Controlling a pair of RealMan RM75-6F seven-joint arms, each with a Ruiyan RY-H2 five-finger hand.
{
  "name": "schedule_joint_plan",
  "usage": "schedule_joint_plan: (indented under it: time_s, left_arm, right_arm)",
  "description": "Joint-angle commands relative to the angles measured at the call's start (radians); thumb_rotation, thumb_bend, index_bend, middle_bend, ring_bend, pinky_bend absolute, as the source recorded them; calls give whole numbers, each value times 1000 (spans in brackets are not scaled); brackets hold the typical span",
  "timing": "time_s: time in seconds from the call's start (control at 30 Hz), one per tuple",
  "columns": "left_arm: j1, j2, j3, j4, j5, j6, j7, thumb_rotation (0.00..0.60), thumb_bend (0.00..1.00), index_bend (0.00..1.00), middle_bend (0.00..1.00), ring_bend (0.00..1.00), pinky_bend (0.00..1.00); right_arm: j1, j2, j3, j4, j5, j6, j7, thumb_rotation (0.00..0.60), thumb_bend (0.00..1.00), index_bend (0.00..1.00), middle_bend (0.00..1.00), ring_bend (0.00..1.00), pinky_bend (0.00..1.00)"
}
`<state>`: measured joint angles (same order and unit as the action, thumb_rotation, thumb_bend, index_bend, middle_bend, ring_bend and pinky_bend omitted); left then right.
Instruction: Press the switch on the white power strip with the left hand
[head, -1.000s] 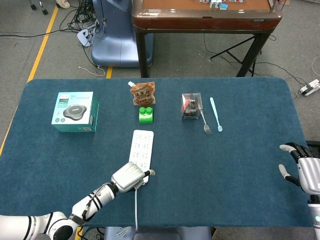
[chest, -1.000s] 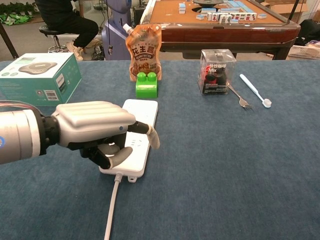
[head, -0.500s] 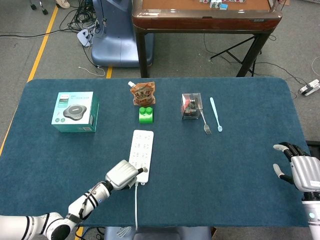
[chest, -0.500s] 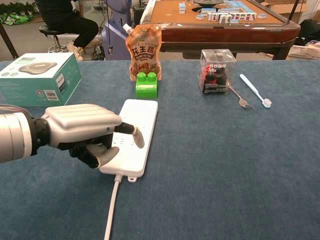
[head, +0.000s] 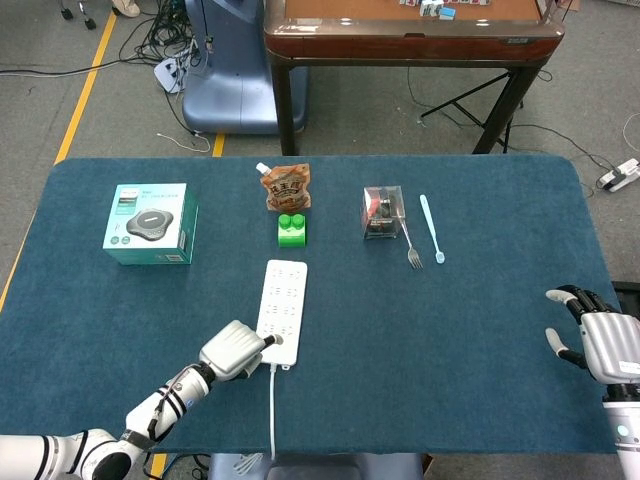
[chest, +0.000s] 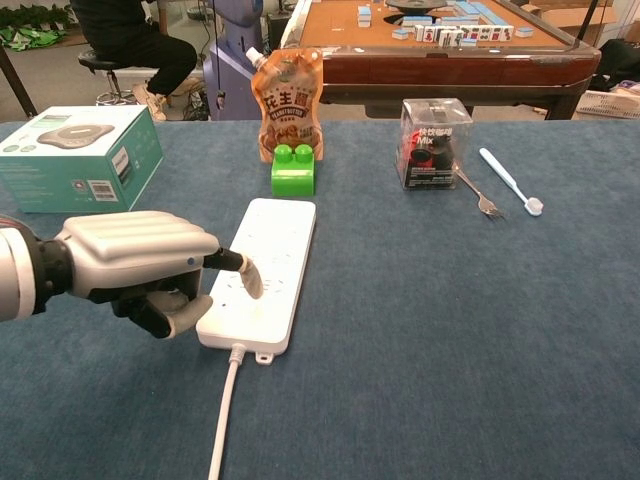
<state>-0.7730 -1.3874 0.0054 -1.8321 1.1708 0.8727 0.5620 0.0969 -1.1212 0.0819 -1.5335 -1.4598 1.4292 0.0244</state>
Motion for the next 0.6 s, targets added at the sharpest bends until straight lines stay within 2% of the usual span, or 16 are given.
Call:
schedule_joint_plan:
  time_s: [0.03,0.6]
  left_arm:
    - [0,2,3,-3,0,4,2,600,677,292,963,1000,1000]
    - [-8,-19,16,23,-9,2,-10,600,677,293,963,1000,1000]
  right_arm:
    - [2,-1,0,-3,-2,-1,-4,600,277,293,262,251,450]
    - [1,-5,-3,0,9,-8,-4,600,278,293,262,251,450]
